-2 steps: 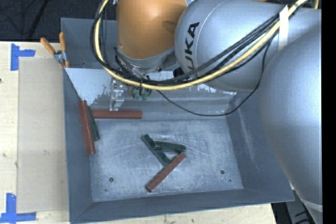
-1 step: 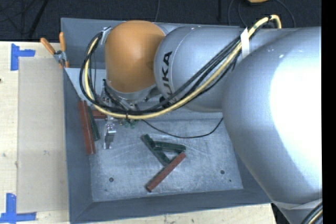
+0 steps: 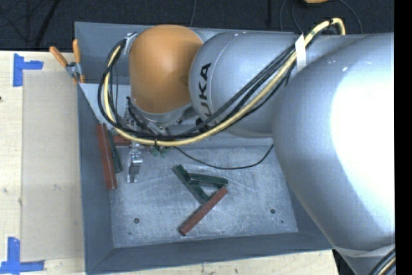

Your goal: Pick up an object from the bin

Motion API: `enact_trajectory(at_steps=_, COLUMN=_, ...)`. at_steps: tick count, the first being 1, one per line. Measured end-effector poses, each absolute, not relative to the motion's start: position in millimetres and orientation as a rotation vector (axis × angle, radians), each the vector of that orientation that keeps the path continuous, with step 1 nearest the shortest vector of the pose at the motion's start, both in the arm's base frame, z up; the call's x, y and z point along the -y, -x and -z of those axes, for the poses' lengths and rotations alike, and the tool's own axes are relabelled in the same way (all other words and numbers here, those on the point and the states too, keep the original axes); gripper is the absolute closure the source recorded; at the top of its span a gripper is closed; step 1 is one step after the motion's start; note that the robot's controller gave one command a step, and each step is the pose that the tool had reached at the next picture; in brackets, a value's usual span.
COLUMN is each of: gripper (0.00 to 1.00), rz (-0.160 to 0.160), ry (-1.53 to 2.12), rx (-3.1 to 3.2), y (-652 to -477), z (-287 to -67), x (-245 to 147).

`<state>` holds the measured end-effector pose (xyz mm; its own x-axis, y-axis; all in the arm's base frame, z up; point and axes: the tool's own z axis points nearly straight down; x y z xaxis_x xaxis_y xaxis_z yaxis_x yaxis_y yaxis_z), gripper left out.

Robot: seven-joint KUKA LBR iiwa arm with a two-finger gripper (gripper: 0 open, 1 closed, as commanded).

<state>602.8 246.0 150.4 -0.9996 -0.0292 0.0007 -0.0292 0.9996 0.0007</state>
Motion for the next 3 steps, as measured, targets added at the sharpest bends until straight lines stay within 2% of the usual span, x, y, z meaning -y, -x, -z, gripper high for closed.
enact_trajectory(at_steps=1, gripper=0.0, rz=0.006, ry=0.029, rx=3.148, y=-609.1, z=-104, x=-234)
enact_trajectory(at_steps=2, gripper=0.0, rz=-0.001, ry=-0.252, rx=3.126, y=-598.5, z=-108, x=-162)
enact_trajectory(at_steps=3, gripper=0.0, rz=0.001, ry=-0.349, rx=3.121, y=-587.0, z=-149, x=-139)
